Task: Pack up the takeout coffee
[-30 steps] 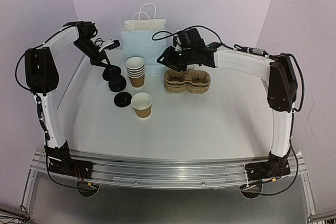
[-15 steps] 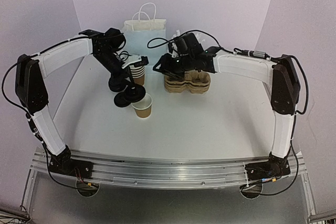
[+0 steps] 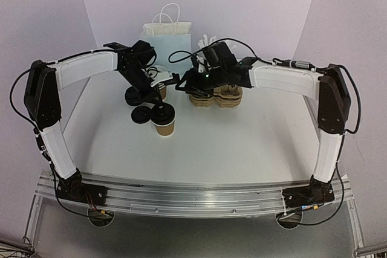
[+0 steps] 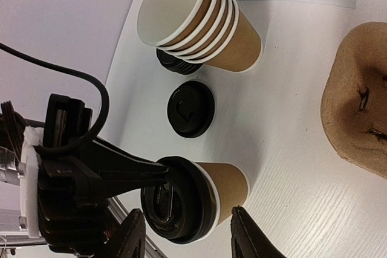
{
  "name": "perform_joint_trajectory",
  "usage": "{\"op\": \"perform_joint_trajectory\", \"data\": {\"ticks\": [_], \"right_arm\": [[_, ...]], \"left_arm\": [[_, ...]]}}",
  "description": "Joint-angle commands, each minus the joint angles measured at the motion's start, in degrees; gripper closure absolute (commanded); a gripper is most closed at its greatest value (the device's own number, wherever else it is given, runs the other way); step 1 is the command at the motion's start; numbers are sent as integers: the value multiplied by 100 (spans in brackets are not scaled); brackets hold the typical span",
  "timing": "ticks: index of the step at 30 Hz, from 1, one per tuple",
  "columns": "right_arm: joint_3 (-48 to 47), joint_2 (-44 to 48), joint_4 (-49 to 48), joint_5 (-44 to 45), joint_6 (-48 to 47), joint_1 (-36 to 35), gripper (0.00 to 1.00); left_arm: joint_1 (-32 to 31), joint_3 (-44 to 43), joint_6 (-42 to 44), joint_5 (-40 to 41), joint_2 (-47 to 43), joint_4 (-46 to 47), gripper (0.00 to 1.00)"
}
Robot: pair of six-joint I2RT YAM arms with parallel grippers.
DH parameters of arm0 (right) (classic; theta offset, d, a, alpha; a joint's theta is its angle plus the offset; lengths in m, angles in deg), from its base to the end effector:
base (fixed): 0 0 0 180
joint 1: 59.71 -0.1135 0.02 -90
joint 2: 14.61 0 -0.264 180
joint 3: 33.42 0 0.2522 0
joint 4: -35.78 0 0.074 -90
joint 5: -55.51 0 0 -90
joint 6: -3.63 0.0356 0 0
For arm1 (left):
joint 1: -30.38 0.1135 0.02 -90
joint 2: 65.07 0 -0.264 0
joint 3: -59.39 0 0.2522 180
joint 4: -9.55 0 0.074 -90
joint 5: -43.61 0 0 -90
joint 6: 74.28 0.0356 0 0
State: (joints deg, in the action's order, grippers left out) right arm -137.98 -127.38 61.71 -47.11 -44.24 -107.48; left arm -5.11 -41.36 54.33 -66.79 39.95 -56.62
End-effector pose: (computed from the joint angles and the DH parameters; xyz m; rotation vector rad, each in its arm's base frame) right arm 0.3046 0.3472 0.2599 -0.2562 2.3679 1.0766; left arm 0.2988 -0.2283 0.2485 1.7268 2.1457 -0.4822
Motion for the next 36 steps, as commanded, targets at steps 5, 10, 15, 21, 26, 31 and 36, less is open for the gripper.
{"op": "perform_joint_trajectory", "data": {"ticks": [5,10,15,21,26,31,36], "right_arm": [[-101,-77,-101,-299,-11,-22,56],[-130,-139,-101,-365,14,-25,55],[-112,-159,-101,-376,12,-29,56],[-132,-219,-103,-433,35,-22,55],[-130,-218,-110,-420,22,-26,56],[-112,-211,-110,-414,25,-28,55],[-111,-210,-111,-391,21,-28,55]], "left_arm": [[-45,97,21,111,-94,71,100],[-130,142,-107,79,-99,137,100],[-174,209,-179,65,-100,143,100],[-177,19,-352,-52,-47,107,100],[-175,-171,-489,-248,-26,70,100],[-195,-82,-483,-301,-32,91,100],[-282,86,-392,-118,-33,134,100]]}}
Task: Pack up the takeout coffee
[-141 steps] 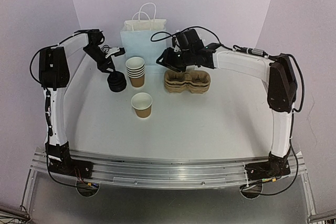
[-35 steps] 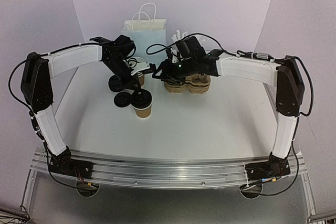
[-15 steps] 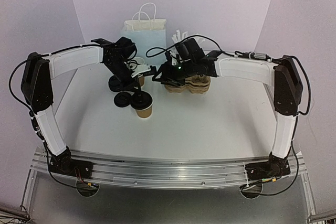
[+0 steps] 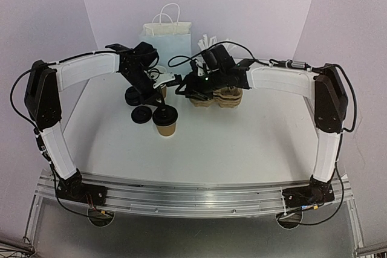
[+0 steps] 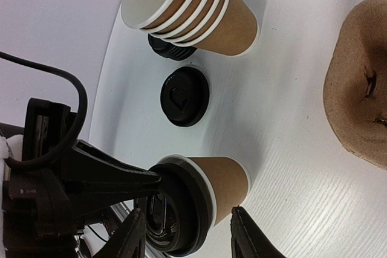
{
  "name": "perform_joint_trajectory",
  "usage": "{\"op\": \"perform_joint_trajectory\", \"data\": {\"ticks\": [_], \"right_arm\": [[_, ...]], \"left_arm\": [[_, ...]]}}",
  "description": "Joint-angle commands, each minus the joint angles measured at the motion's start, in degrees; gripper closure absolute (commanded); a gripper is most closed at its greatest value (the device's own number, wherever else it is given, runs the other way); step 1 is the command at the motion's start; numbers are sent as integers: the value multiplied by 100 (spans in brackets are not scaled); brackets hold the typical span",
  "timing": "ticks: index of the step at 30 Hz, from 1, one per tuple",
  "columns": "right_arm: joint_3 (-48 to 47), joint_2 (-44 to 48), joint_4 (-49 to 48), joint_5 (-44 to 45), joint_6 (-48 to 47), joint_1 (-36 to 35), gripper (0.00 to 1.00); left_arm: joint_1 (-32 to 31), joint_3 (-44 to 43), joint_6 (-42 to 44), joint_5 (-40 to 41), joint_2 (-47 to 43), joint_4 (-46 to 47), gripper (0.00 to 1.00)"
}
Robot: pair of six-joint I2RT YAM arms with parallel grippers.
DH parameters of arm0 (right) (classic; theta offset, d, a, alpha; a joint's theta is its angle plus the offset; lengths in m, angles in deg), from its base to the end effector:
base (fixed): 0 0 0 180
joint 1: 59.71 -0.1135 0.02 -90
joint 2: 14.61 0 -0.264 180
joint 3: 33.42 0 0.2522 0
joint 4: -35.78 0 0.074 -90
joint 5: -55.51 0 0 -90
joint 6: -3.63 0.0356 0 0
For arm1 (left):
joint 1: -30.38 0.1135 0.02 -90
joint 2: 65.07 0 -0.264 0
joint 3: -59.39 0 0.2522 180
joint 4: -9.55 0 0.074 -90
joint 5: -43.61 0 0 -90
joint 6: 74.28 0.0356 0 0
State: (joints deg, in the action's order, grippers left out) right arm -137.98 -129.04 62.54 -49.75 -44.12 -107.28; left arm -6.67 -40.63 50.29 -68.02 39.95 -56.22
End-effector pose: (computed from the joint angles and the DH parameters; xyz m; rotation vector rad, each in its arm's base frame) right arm 0.3065 0.3492 0.2460 -0.2767 2.4243 1.0948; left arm 0.2913 -0.2364 0.2454 1.6915 2.1914 -0.5386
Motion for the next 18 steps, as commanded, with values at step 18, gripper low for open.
{"op": "perform_joint_trajectory", "data": {"ticks": [18], "right_arm": [[-133,-125,-193,-158,20,-56,56]], "left_arm": [[-141,170,70,406,2,191,100]]}}
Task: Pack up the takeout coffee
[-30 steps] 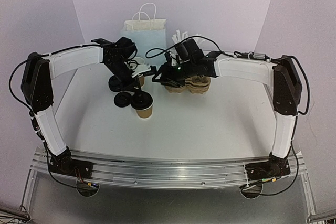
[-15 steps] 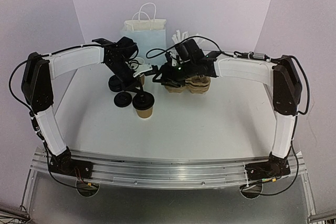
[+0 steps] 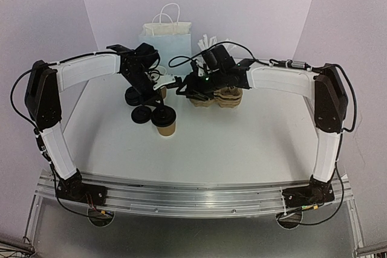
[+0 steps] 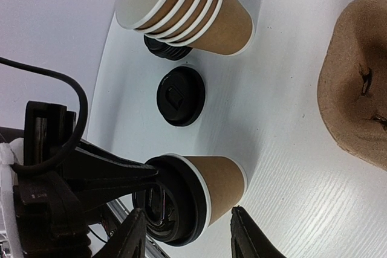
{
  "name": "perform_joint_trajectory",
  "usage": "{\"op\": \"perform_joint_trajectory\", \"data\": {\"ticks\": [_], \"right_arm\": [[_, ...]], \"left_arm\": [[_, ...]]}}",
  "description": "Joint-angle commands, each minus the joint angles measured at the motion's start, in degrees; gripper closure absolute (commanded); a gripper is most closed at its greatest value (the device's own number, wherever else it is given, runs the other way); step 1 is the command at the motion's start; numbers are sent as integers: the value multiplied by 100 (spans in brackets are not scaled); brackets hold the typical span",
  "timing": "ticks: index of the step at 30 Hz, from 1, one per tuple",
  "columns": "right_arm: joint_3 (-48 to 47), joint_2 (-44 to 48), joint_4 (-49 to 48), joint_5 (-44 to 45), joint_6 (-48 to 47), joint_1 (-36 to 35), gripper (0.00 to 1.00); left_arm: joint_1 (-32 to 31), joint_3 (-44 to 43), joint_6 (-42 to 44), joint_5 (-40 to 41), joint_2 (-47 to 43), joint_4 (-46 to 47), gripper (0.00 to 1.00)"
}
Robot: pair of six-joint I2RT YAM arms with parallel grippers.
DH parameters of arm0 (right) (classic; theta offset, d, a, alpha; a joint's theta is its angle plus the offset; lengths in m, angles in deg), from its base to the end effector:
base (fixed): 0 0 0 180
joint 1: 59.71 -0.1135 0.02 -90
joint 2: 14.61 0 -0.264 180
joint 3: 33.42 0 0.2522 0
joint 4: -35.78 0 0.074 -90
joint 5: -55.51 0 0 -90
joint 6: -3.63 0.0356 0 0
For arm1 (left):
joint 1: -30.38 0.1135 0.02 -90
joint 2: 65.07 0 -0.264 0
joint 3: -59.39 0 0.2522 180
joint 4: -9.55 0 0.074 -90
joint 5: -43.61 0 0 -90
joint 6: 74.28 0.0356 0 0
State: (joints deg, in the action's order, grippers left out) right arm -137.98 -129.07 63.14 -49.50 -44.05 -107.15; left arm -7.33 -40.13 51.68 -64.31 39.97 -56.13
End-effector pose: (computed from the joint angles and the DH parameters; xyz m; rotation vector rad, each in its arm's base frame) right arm 0.3071 0.3480 0.2448 -0.2687 2.4349 1.0833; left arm 0.2894 -0.2376 0.2421 1.7284 2.1861 -0.4462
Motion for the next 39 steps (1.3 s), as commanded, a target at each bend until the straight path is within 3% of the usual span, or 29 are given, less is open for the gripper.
{"op": "perform_joint_trajectory", "data": {"ticks": [1,15,22,35,39], "right_arm": [[-136,-138,-253,-193,12,-70,55],[-144,-227,-244,-269,-104,-156,54],[-145,-251,-242,-345,-134,-165,50],[-203,-207,-233,-414,-238,-191,54],[-205,-168,-212,-537,-369,-247,54]], "left_arm": [[-88,134,-102,40,15,222,100],[-96,141,-93,-56,78,210,96],[-97,-135,-193,-216,53,62,68],[88,-384,-1,-142,-167,-71,48],[468,-277,222,-689,-522,-66,47]]}}
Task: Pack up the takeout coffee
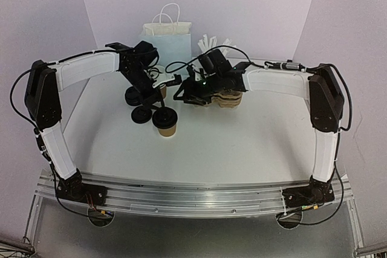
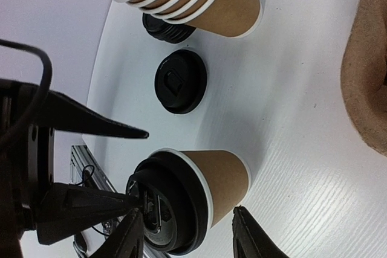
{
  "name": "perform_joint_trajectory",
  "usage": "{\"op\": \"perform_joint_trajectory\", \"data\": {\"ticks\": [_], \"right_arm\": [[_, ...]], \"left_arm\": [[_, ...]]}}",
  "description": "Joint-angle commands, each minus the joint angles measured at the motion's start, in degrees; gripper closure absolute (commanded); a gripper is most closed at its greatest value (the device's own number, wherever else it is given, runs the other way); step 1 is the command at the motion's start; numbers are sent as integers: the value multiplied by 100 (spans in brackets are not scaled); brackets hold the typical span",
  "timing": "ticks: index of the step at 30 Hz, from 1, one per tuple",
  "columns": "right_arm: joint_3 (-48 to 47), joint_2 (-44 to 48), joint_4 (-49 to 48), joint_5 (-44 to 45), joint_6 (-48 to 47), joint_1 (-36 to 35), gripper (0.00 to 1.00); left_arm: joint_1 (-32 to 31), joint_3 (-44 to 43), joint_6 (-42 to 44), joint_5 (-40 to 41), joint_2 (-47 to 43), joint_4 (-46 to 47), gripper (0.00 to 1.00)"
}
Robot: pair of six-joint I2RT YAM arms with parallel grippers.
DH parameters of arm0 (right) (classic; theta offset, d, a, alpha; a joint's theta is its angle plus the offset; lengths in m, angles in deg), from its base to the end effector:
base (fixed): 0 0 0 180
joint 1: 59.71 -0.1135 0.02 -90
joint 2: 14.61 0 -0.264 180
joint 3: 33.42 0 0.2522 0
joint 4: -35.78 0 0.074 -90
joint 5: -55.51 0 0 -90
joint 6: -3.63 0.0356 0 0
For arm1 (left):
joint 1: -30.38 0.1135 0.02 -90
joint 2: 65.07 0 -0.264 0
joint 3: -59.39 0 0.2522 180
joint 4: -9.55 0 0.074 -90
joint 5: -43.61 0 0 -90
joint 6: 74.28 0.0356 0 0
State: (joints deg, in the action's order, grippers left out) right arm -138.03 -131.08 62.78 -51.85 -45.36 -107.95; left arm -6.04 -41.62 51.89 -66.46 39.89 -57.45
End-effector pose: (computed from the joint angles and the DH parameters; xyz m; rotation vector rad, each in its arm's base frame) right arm 0.3041 0.3566 0.2302 -0.3374 2.4656 1.1039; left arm 0.2944 -0.2324 0.2496 1.7063 2.1843 -0.4913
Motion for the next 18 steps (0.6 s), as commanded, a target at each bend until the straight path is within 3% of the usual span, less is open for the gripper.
{"op": "perform_joint_trajectory", "data": {"ticks": [1,4,6,10,14,18], "right_arm": [[-183,35,-160,-301,-248,-179,54],[-185,5,-123,-251,-253,-226,54],[-280,-53,-81,-188,-297,-274,56],[-616,-206,399,228,-407,-368,62],[-693,-231,662,426,-558,-439,63],[-906,-402,1022,543,-745,-531,63]], "left_arm": [[453,37,373,-643,-688,133,47],[752,722,917,-1094,-1263,498,49],[851,1226,1334,-1333,-1623,718,55],[866,2238,2680,-1882,-2283,1048,63],[849,3077,3770,-2253,-2741,1592,55],[760,3463,4207,-2222,-2805,2014,49]]}}
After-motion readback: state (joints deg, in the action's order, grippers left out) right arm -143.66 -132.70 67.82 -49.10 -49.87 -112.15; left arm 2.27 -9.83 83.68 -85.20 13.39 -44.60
